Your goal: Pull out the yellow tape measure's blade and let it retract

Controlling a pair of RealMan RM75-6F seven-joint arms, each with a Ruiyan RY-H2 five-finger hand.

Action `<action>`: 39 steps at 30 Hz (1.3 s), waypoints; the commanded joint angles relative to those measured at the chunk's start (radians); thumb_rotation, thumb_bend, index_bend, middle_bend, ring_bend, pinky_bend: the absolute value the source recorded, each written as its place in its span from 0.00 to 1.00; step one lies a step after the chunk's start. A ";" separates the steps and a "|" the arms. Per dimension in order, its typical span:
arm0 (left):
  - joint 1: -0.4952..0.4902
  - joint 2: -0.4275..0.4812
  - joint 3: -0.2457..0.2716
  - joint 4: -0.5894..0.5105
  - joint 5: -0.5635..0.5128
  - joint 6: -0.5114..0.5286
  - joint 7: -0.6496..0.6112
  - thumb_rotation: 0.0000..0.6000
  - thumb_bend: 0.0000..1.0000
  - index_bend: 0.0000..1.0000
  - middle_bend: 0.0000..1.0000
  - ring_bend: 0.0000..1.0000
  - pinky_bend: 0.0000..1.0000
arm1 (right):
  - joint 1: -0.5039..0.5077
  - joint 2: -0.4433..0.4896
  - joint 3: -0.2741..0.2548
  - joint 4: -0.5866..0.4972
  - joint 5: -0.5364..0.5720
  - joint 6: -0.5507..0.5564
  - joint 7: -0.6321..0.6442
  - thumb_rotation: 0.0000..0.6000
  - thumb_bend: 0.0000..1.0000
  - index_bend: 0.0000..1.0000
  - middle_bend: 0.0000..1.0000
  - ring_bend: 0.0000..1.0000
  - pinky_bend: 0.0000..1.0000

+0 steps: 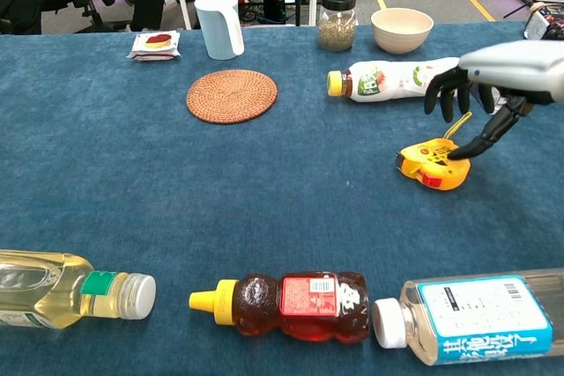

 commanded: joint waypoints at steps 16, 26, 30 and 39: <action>0.189 -0.115 0.001 0.065 -0.109 0.303 0.318 1.00 0.33 0.57 0.32 0.16 0.27 | -0.176 0.157 0.067 -0.131 0.096 0.287 -0.032 0.67 0.25 0.57 0.64 0.62 0.61; 0.273 -0.143 0.031 0.063 -0.091 0.389 0.374 1.00 0.33 0.57 0.32 0.16 0.27 | -0.300 0.239 0.034 -0.201 0.104 0.403 -0.020 0.67 0.25 0.58 0.65 0.62 0.59; 0.307 -0.143 0.044 0.053 -0.075 0.417 0.377 1.00 0.33 0.57 0.32 0.16 0.27 | -0.365 0.260 0.015 -0.224 0.086 0.474 -0.003 0.67 0.25 0.59 0.65 0.62 0.59; 0.362 -0.122 0.075 0.007 -0.060 0.442 0.424 1.00 0.33 0.57 0.32 0.16 0.27 | -0.466 0.301 -0.020 -0.266 0.041 0.575 0.010 0.67 0.25 0.60 0.66 0.62 0.58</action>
